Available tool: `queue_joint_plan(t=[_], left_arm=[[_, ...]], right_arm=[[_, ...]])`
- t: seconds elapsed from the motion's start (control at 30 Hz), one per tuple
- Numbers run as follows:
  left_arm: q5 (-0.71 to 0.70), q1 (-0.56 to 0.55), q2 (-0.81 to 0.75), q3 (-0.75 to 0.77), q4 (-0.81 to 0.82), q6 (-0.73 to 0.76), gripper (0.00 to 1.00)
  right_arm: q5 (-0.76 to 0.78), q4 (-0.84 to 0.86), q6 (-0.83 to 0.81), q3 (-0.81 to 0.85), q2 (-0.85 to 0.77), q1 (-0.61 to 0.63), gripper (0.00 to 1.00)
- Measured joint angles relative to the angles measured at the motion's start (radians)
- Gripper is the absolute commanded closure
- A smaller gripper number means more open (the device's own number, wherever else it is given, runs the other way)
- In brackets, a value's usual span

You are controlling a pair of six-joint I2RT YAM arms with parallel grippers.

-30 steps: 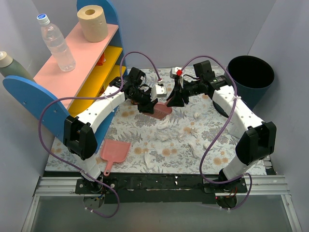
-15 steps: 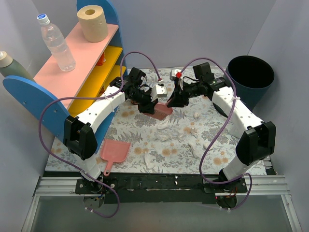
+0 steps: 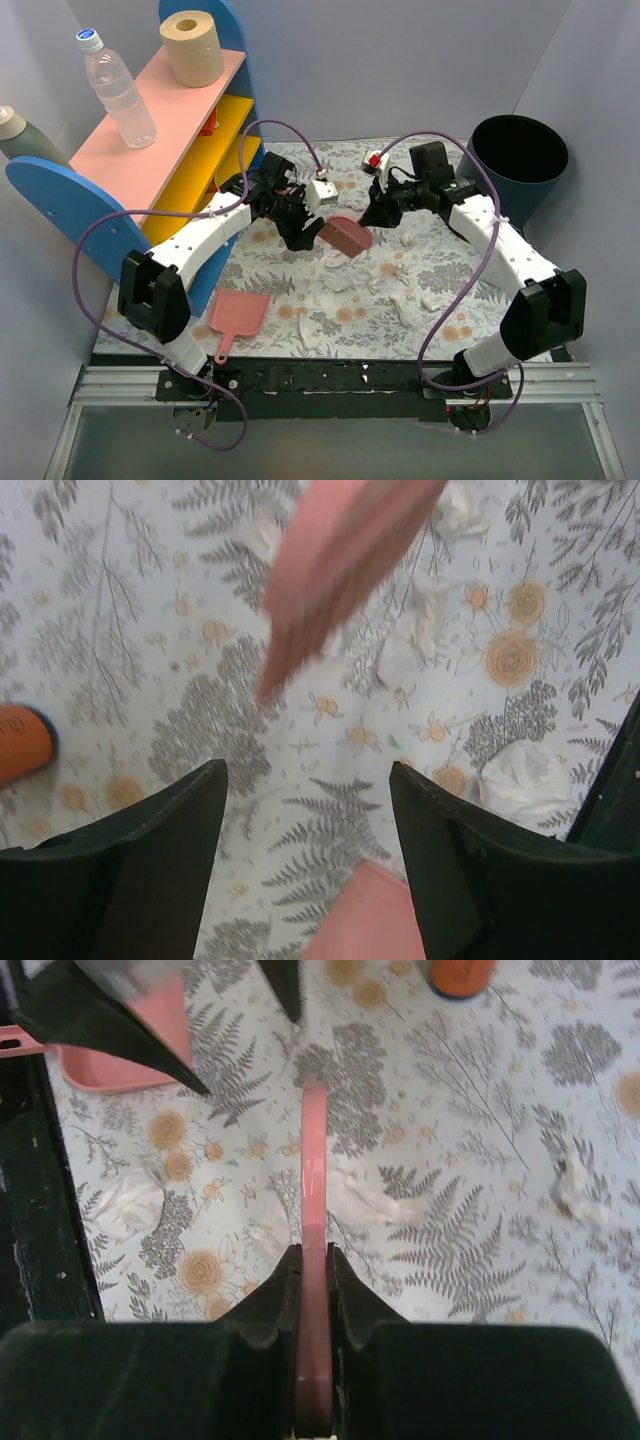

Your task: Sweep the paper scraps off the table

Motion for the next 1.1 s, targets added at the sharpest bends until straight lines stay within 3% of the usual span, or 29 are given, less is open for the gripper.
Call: queue_joint_plan(t=[0.33, 0.63, 0.83, 1.1], left_arm=[[-0.201, 0.001, -0.271, -0.345, -0.141, -0.117, 0.32], [-0.295, 0.0, -0.372, -0.642, -0.163, -0.223, 0.35], [-0.362, 0.0, -0.351, -0.663, -0.113, -0.239, 0.41], [-0.351, -0.03, -0.312, -0.649, -0.1, -0.239, 0.48]], right_arm=[[0.306, 0.161, 0.229, -0.338, -0.317, -0.091, 0.99], [0.341, 0.222, 0.296, -0.433, -0.369, -0.119, 0.99], [0.317, 0.231, 0.302, -0.436, -0.376, -0.126, 0.99], [0.298, 0.252, 0.302, -0.443, -0.415, -0.15, 0.99]])
